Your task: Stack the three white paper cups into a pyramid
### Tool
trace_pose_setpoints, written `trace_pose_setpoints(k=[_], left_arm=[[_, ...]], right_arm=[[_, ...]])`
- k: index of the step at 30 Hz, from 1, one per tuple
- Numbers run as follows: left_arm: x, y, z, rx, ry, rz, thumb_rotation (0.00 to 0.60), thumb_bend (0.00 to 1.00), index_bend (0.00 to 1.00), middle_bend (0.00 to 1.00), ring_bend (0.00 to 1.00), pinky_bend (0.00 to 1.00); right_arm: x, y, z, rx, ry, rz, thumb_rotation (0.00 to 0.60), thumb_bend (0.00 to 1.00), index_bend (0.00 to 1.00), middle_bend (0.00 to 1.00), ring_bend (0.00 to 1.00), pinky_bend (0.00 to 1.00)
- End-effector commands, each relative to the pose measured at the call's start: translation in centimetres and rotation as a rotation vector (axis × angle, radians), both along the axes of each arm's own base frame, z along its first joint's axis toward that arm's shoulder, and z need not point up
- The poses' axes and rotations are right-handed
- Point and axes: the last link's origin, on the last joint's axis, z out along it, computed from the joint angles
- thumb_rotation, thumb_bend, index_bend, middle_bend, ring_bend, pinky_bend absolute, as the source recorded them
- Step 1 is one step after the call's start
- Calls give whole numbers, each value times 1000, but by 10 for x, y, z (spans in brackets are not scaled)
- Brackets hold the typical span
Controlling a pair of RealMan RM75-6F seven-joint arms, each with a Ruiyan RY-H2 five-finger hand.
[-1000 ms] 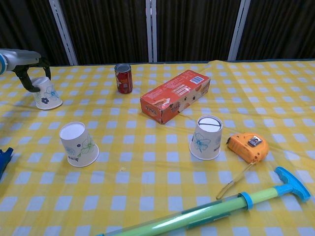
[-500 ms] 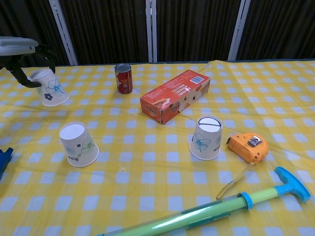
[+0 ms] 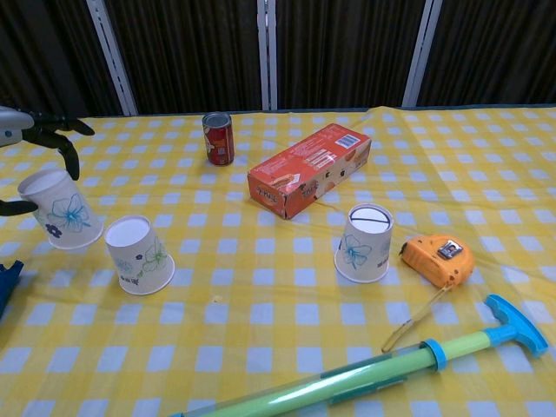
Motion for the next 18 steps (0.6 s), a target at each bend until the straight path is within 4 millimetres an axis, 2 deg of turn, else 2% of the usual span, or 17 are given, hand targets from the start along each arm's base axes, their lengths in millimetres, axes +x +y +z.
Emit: trace_pose_setpoints(k=[1, 8, 18], left_arm=[[7, -9, -11, -32, -4, -28, 600, 444, 387, 0, 0, 0], [17, -17, -22, -46, 2, -62, 600, 445, 386, 0, 0, 0], [17, -18, -39, -64, 22, -37, 600, 443, 358, 0, 0, 0]], right_arm=[[1, 2, 2, -7, -7, 4, 600, 137, 0, 0, 0, 0], [3, 4, 6, -15, -18, 14, 600, 136, 0, 0, 0, 0], [4, 6, 10, -25, -31, 25, 600, 136, 0, 0, 0, 0]])
